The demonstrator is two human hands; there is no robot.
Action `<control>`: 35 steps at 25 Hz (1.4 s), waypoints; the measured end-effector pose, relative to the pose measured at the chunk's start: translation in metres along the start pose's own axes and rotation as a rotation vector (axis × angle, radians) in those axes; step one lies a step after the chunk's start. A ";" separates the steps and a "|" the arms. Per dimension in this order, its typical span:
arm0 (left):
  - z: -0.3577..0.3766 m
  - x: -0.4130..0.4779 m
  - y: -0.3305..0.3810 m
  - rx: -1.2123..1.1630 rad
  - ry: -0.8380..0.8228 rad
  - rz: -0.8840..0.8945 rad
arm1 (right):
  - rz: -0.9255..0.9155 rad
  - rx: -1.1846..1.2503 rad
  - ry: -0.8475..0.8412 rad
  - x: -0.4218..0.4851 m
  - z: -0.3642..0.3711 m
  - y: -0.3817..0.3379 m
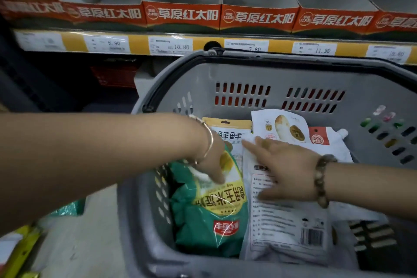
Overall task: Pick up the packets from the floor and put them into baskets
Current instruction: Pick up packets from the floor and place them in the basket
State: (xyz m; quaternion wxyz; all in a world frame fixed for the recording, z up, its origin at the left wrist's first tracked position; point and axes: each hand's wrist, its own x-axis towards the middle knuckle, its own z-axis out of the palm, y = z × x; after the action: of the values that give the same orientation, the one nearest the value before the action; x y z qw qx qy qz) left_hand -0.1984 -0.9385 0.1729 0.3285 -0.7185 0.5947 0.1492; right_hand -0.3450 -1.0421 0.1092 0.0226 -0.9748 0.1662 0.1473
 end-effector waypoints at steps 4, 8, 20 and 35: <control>0.003 -0.051 -0.053 -0.167 0.669 -0.067 | -0.028 0.139 0.220 0.011 -0.062 -0.017; 0.054 -0.124 -0.098 -0.345 0.847 -0.183 | -0.194 0.313 0.521 0.027 -0.122 -0.077; 0.300 -0.272 -0.146 -0.697 0.766 -0.731 | -0.595 -0.020 0.340 0.108 -0.122 -0.355; 0.501 -0.332 -0.107 -1.044 0.448 -1.200 | -0.526 0.313 -0.348 0.149 0.050 -0.568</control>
State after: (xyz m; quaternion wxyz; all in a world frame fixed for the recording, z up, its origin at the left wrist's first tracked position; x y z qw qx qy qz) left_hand -0.0905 -0.3535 0.0348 -0.1503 -0.9868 0.0156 0.0587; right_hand -0.0364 -0.5484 0.0149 0.2369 -0.9293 -0.0761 0.2731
